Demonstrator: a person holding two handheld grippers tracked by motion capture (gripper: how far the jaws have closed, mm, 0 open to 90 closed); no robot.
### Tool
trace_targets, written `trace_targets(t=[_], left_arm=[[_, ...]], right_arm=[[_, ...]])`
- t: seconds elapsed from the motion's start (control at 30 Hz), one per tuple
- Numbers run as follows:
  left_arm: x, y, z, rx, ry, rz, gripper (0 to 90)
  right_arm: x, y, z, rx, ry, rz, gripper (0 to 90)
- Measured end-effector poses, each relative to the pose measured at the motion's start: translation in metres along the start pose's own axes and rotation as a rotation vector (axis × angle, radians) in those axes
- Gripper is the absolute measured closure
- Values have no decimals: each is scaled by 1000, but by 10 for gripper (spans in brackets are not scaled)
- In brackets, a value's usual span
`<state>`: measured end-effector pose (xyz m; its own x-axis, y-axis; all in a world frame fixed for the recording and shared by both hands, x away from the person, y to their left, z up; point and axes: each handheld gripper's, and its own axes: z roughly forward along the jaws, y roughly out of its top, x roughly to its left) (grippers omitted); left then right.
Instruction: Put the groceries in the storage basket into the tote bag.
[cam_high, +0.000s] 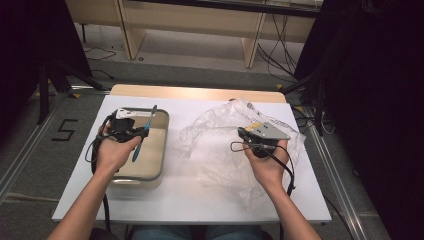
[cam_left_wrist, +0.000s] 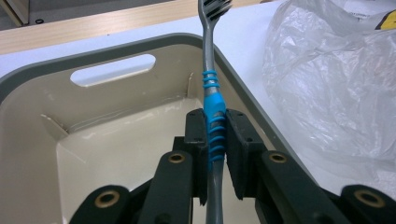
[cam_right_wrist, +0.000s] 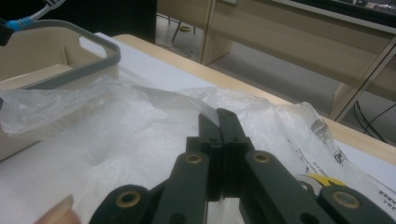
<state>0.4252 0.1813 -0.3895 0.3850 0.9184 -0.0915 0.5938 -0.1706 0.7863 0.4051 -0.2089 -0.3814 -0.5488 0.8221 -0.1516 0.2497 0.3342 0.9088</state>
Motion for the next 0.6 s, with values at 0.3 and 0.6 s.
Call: trace_targets(t=[0.3,0.6], left_arm=[[-7,4,-7,-20,-14,14,791],[-17,8,-13,-32,-35,35,791]], right_arm=[[0,0,0,-1,1,2,900],[0,0,0,-1,2,2,900]])
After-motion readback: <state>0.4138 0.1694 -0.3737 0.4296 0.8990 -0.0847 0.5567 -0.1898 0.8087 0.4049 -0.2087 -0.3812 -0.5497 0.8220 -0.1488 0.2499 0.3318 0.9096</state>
